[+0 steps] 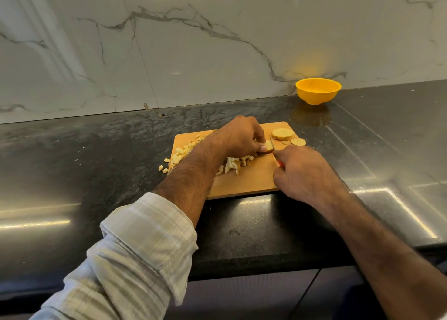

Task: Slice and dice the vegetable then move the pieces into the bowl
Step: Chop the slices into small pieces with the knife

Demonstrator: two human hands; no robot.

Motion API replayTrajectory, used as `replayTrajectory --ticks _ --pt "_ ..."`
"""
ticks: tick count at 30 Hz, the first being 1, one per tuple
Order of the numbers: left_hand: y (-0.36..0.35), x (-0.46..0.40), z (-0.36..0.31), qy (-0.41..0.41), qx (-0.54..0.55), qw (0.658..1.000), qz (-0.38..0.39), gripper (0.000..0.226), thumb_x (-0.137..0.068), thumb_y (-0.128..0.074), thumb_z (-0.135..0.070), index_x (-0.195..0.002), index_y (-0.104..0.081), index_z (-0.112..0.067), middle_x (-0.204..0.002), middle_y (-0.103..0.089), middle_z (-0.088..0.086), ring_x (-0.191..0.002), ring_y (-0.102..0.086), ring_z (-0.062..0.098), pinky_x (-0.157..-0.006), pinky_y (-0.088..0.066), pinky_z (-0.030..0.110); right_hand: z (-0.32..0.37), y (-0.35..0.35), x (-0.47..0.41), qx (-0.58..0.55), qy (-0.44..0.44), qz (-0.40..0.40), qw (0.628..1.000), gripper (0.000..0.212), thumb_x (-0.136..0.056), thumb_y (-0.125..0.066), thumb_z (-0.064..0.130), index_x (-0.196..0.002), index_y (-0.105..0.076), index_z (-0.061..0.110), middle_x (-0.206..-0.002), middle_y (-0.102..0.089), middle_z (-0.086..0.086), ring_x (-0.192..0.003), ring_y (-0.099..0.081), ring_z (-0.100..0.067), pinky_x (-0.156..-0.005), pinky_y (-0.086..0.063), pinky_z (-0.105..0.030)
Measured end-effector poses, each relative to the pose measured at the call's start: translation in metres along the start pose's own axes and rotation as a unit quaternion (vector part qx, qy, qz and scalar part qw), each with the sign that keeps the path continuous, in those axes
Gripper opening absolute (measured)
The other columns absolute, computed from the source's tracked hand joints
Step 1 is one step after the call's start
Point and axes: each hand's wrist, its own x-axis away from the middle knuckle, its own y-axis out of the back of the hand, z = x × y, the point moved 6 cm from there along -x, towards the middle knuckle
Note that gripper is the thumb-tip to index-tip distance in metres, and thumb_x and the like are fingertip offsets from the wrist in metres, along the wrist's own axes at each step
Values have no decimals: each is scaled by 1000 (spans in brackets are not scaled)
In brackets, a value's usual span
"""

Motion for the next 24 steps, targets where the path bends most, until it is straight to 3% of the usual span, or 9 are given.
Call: replayTrajectory --ticks 5,12,17,24 --pt "2 2 0 -1 25 1000 -5 20 -96 -77 -29 -116 -80 -24 -123 -69 -7 -112 -59 10 -97 -52 33 -5 -1 1 -7 1 -22 1000 39 -99 -56 28 -137 -59 25 -124 -63 1 -101 -52 -15 -80 -46 -31" --pt "1 2 -3 -6 22 1000 -4 21 -97 -76 -26 -117 -80 -20 -120 -70 -8 -103 -57 7 -77 -44 22 1 -7 7 -15 1 -32 999 45 -100 -54 33 -144 -55 29 -127 -63 0 -105 -52 -15 -86 -51 -33" --pt "0 1 -4 -7 15 1000 -3 19 -96 -78 -25 -114 -81 -22 -115 -75 -6 -103 -63 8 -91 -56 30 10 -6 1 5 -11 -13 1000 30 -92 -62 29 -122 -64 24 -102 -60 3 -93 -57 -17 -75 -52 -33" --pt "3 7 -2 -18 5 1000 0 23 -98 -76 -19 -120 -79 -21 -127 -72 -4 -115 -62 11 -103 -53 33 11 -4 -6 -6 -10 -1 1000 26 -93 -62 27 -119 -64 24 -109 -64 1 -93 -57 -17 -75 -52 -32"
